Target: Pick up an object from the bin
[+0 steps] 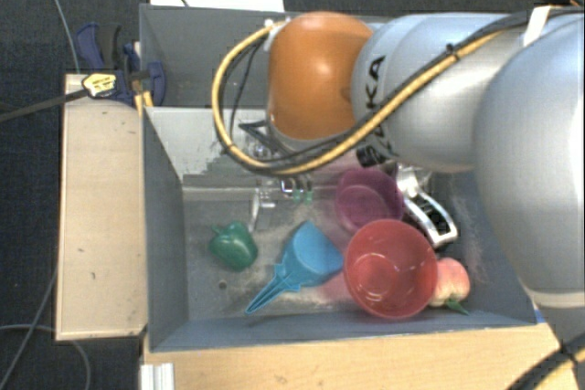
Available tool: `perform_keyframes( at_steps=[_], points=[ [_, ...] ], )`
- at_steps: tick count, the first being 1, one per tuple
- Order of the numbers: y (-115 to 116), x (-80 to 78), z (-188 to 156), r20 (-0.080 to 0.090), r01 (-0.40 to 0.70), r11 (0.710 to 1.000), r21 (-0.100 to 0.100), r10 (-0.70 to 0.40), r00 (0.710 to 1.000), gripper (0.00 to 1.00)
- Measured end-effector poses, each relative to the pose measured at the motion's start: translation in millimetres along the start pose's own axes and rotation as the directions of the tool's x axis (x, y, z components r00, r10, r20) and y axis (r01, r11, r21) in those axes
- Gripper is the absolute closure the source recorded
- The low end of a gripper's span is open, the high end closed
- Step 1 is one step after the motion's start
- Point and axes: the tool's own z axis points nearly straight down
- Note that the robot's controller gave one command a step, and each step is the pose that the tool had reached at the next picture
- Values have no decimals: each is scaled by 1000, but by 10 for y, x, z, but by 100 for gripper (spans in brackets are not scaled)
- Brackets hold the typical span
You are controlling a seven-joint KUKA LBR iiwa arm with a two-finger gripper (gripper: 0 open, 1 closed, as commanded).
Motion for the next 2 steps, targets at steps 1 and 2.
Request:
perform_keyframes(
  at_steps=[1, 2],
  points=[
    [0, 0, 0, 0, 0, 1000, 0, 0, 1000, 0],
    [-157, 584, 645, -4, 72, 997, 1, -72, 997, 0]
  ],
)
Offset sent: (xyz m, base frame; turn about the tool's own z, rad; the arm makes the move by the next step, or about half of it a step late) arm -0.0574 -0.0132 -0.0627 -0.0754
